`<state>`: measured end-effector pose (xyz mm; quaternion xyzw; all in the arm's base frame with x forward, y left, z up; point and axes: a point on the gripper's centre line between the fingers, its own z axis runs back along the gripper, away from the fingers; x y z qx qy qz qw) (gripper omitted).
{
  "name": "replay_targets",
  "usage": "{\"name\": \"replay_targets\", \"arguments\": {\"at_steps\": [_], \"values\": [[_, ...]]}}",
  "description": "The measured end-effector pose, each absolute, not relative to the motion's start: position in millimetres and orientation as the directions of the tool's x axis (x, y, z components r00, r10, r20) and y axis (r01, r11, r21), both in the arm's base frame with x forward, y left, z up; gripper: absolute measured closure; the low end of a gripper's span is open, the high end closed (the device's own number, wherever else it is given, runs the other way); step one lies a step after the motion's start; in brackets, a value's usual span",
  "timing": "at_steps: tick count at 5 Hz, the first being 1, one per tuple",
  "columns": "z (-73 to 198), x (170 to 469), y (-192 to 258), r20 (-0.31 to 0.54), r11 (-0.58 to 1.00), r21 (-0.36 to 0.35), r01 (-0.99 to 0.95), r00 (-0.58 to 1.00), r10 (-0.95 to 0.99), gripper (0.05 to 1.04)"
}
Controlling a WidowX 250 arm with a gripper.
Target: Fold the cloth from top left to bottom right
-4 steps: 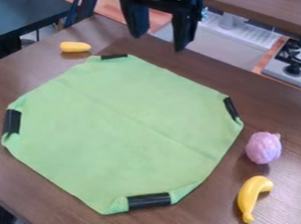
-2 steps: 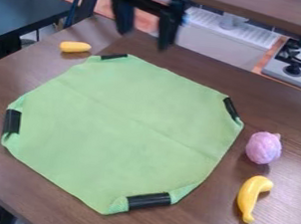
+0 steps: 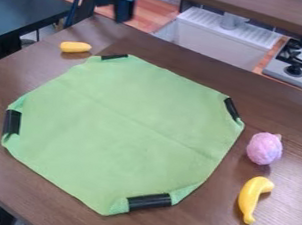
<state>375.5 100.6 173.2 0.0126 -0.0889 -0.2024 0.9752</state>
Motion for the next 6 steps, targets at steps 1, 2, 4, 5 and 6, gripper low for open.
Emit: {"name": "replay_targets", "arguments": {"at_steps": [1,2,4,5,6], "values": [[164,383,128,0.199,0.812,-0.031,0.583,0.799,-0.567,0.083],[158,391,146,0.219,0.782,0.06,0.62,0.757,-0.616,0.084],[103,401,155,0.208,0.692,0.191,0.696,0.66,-0.722,0.083],[97,413,157,0.179,0.667,0.241,0.705,0.643,-0.744,0.083],[82,422,157,0.175,0.668,0.223,0.71,0.645,-0.744,0.083]]}}
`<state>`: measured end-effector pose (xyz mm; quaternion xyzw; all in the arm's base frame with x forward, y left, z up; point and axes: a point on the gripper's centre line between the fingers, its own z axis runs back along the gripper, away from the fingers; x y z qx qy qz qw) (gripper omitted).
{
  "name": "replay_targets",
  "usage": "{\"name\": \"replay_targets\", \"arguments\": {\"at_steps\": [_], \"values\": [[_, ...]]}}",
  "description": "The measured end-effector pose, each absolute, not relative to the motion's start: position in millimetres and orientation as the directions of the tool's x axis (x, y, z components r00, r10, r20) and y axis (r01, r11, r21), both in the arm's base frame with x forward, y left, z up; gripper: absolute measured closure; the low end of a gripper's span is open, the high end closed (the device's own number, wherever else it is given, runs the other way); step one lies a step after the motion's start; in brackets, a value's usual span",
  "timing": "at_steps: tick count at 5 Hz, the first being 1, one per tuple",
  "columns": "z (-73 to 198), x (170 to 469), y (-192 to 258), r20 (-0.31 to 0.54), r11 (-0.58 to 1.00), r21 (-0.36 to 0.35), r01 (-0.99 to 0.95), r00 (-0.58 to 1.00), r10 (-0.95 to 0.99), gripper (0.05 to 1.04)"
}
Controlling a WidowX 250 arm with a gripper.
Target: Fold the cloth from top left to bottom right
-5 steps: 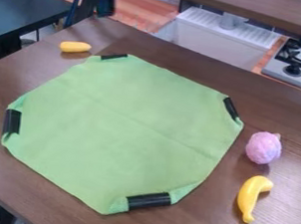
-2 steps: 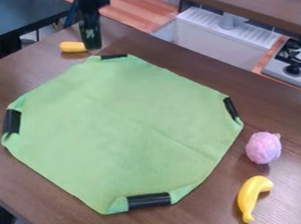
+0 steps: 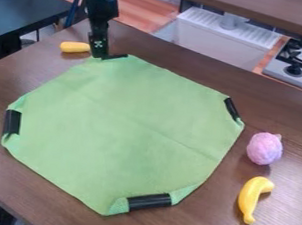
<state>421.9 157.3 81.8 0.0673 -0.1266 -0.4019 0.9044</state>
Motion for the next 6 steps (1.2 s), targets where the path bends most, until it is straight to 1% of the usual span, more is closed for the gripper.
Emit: {"name": "replay_targets", "arguments": {"at_steps": [1,2,3,4,5,6], "values": [[76,427,159,0.165,0.68,0.2,0.705,0.66,-0.733,0.083],[69,438,157,0.142,0.686,0.192,0.702,0.672,-0.727,0.083],[51,443,151,0.114,0.691,0.155,0.706,0.682,-0.722,0.083],[43,445,152,0.107,0.705,0.134,0.696,0.698,-0.709,0.13],[40,448,151,0.114,0.714,0.121,0.69,0.705,-0.7,0.371],[41,448,152,0.111,0.717,0.127,0.685,0.709,-0.697,0.666]]}}
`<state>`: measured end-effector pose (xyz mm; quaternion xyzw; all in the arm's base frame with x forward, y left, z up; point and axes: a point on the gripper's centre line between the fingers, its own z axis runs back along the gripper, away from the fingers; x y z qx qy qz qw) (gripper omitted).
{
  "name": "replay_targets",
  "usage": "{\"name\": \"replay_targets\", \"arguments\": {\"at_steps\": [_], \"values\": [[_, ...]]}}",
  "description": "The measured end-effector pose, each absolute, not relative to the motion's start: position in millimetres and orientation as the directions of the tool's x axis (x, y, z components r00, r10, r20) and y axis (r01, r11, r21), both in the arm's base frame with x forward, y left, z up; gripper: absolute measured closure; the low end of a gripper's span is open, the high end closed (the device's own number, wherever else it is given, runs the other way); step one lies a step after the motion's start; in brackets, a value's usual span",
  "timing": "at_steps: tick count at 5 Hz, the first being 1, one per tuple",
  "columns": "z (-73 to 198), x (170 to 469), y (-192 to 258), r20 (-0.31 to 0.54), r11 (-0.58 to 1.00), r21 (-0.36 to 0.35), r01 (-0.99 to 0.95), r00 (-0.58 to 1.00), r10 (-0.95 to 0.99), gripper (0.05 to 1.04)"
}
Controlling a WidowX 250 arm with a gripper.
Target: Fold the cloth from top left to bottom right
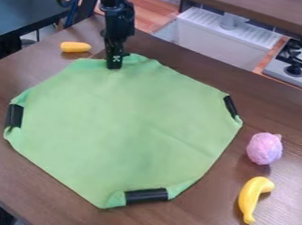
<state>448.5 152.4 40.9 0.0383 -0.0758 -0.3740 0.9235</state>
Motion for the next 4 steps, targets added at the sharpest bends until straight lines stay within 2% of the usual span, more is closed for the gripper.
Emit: {"name": "replay_targets", "arguments": {"at_steps": [1,2,3,4], "values": [[41,449,152,0.123,0.723,0.118,0.681,0.712,-0.691,0.901],[49,442,154,0.171,0.729,0.089,0.679,0.71,-0.683,0.996],[102,427,155,0.264,0.737,0.151,0.659,0.692,-0.672,1.018],[113,407,138,0.286,0.712,0.148,0.686,0.66,-0.695,1.02]]}}
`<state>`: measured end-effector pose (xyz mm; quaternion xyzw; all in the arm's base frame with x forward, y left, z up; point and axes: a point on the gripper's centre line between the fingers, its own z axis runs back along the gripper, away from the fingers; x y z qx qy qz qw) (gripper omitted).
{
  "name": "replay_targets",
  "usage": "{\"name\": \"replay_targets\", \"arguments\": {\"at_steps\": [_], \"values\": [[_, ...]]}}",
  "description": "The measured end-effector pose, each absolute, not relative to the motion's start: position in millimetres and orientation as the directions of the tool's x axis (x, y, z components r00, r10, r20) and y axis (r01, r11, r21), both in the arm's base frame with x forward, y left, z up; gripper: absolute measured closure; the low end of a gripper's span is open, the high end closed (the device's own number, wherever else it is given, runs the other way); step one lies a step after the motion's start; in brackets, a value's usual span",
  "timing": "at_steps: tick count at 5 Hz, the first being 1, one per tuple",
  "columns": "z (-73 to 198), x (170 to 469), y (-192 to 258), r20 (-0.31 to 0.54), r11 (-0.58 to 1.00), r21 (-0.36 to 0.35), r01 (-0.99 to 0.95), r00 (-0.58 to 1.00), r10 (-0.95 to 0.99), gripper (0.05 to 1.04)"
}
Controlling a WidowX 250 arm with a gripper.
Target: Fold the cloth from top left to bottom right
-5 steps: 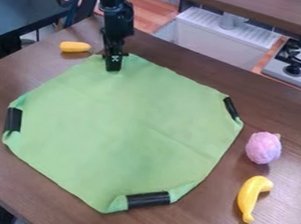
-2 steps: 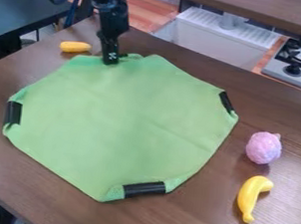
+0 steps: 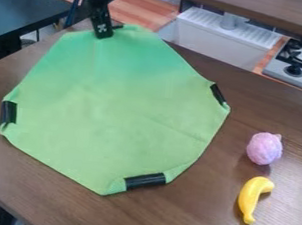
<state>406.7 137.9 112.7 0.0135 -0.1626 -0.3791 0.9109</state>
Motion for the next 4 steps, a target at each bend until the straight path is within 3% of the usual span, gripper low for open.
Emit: {"name": "replay_targets", "arguments": {"at_steps": [1,2,4], "values": [[111,384,101,0.271,0.654,0.14,0.743,0.607,-0.747,1.02],[88,362,65,0.199,0.581,0.126,0.804,0.553,-0.809,1.02],[85,326,25,0.171,0.529,0.121,0.84,0.508,-0.844,1.02]]}}
